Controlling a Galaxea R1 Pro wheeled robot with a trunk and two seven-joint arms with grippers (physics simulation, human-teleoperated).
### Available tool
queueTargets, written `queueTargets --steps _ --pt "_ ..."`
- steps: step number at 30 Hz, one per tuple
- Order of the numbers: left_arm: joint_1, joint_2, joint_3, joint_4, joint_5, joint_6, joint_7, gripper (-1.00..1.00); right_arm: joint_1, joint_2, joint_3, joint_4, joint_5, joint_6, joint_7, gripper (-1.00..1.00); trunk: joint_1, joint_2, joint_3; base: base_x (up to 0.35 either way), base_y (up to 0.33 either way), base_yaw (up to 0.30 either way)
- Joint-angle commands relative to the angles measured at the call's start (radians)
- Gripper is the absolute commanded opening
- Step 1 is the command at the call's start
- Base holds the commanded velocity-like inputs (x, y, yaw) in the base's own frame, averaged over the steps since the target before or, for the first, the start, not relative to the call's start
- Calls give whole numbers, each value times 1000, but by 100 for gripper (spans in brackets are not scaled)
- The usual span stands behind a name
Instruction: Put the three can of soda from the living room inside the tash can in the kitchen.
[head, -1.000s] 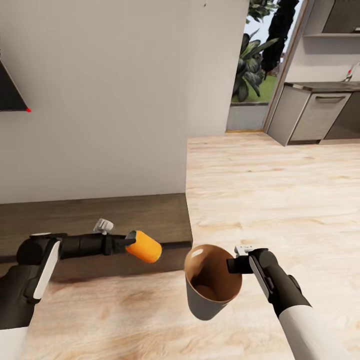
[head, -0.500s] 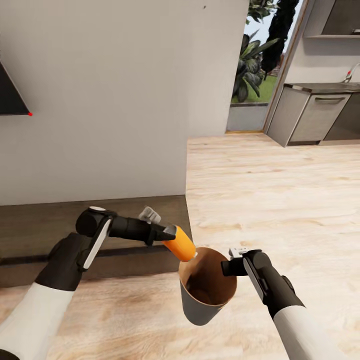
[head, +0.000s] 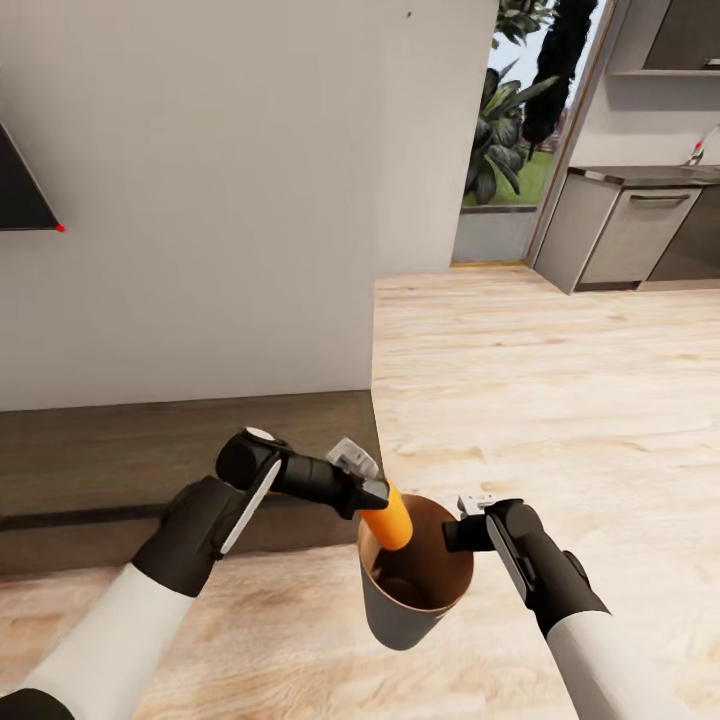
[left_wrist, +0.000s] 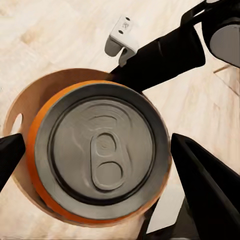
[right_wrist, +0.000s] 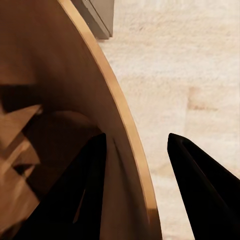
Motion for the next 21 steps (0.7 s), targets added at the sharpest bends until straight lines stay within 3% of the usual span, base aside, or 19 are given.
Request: queueTargets --steps 1,4,5,12,21 --pt "0 -5 -4 12 3 1 14 -100 0 0 0 -2 -19 2 0 -100 0 0 0 0 0 0" --pt "2 -18 -21 55 4 1 65 -100 0 -3 0 -14 -19 2 0 -100 0 0 0 0 0 0" --pt "2 -24 -44 71 4 1 92 -100 0 -5 0 -25 -19 2 0 -100 0 0 0 0 0 0" --pt "4 -48 -63 107 4 -23 116 -100 0 -3 8 -38 -20 2 1 -100 0 0 0 0 0 0" --pt "4 -61 -67 116 3 -35 121 -100 7 1 32 -56 -21 25 2 -100 0 0 0 0 0 0"
